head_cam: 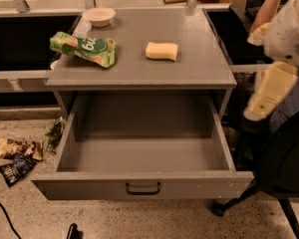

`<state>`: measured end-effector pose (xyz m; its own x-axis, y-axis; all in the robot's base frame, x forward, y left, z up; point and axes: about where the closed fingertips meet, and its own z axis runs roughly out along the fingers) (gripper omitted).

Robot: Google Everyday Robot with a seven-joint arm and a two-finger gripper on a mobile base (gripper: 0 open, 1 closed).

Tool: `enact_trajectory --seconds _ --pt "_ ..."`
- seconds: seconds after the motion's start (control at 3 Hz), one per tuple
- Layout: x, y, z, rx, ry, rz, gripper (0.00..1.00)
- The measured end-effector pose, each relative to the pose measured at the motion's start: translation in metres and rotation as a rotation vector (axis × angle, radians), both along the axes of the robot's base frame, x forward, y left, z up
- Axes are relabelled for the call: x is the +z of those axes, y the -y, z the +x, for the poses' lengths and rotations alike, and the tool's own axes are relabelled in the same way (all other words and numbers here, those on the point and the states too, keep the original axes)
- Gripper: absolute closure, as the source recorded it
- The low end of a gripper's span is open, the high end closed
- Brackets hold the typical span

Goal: Place sponge into top drawer

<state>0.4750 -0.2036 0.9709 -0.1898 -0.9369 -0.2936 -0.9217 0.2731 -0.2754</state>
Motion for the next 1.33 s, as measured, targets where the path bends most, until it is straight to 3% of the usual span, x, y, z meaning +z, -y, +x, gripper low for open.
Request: enact_trajectory --seconds 0.33,0.67,1.0,1.33 --pt "-0.012 -0.025 0.058 0.024 0.064 0.165 0.0" --pt "-0.024 -0.053 0.108 0.029 0.095 0.351 0.0" --pt "-0.024 -0.053 0.108 0.028 0.095 0.351 0.0" --pt "-0.033 -0.061 0.13 0.022 0.121 0.388 0.0"
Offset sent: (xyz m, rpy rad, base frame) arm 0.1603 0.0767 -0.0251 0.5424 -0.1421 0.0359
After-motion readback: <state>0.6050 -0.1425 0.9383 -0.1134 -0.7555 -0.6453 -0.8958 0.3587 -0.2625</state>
